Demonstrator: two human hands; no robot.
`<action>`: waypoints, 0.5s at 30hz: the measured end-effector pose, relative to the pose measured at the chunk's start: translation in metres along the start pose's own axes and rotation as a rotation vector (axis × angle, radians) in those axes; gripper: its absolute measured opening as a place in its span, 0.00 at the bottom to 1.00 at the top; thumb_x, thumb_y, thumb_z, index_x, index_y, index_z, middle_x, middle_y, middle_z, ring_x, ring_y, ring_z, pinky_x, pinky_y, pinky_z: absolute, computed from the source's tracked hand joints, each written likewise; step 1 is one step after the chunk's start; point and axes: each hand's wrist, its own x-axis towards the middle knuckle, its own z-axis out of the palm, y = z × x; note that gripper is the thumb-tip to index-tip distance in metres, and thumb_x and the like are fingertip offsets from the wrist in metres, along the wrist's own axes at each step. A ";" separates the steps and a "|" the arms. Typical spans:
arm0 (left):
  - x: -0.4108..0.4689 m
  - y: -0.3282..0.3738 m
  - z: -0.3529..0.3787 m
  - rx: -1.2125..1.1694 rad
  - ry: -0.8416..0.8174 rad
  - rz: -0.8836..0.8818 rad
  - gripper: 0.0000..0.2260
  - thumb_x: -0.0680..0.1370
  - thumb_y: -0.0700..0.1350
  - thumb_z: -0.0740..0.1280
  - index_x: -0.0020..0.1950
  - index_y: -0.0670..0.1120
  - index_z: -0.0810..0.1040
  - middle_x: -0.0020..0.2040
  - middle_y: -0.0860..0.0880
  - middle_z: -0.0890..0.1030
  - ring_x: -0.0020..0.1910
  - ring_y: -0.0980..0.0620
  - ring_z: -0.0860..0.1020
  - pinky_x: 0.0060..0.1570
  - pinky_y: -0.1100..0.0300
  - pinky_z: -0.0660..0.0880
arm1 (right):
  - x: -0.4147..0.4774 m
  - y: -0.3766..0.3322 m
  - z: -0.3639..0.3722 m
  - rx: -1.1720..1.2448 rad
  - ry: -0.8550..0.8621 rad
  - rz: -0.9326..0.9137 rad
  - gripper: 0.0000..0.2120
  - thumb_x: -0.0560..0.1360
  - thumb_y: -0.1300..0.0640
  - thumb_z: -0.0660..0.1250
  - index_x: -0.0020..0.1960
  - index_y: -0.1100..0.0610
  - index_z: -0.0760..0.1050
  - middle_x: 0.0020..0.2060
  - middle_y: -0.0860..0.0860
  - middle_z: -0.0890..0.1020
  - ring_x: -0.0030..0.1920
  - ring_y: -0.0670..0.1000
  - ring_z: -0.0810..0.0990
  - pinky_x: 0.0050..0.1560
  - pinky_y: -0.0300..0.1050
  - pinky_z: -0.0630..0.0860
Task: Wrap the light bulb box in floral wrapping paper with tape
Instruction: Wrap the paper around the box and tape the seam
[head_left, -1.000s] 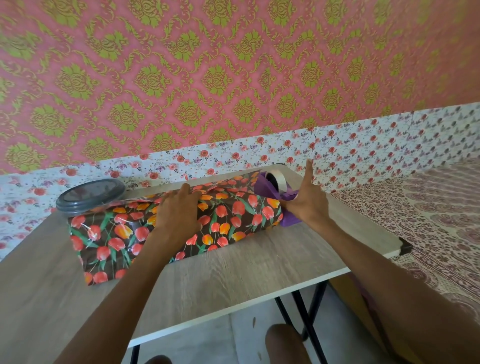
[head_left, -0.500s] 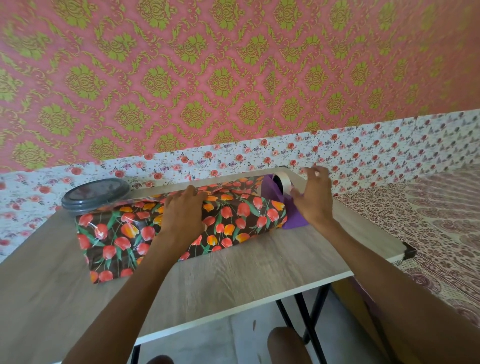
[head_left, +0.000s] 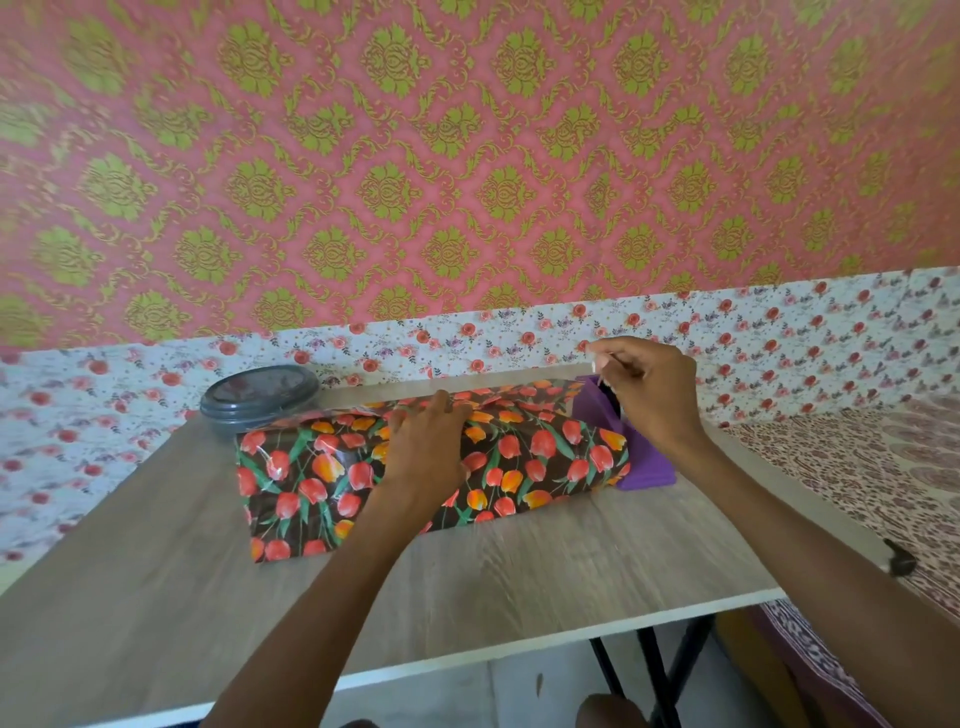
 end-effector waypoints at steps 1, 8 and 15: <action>0.000 0.001 0.000 -0.031 0.003 -0.001 0.32 0.72 0.50 0.74 0.73 0.52 0.65 0.64 0.48 0.72 0.62 0.45 0.75 0.67 0.44 0.67 | -0.002 -0.008 0.005 0.050 -0.012 0.016 0.10 0.76 0.65 0.70 0.56 0.59 0.83 0.44 0.50 0.85 0.43 0.40 0.83 0.48 0.30 0.77; -0.005 -0.011 0.001 -0.417 0.112 -0.019 0.45 0.64 0.42 0.80 0.73 0.50 0.56 0.49 0.53 0.78 0.47 0.49 0.76 0.66 0.45 0.69 | -0.005 -0.058 0.058 0.203 -0.203 0.176 0.37 0.75 0.59 0.73 0.78 0.55 0.59 0.45 0.52 0.86 0.43 0.45 0.84 0.56 0.40 0.78; -0.007 -0.013 -0.003 -0.555 0.161 -0.068 0.57 0.59 0.43 0.84 0.77 0.55 0.50 0.69 0.44 0.62 0.42 0.49 0.73 0.36 0.59 0.69 | 0.004 -0.084 0.112 0.388 -0.191 0.609 0.41 0.74 0.66 0.69 0.79 0.52 0.49 0.36 0.49 0.85 0.35 0.47 0.84 0.47 0.47 0.83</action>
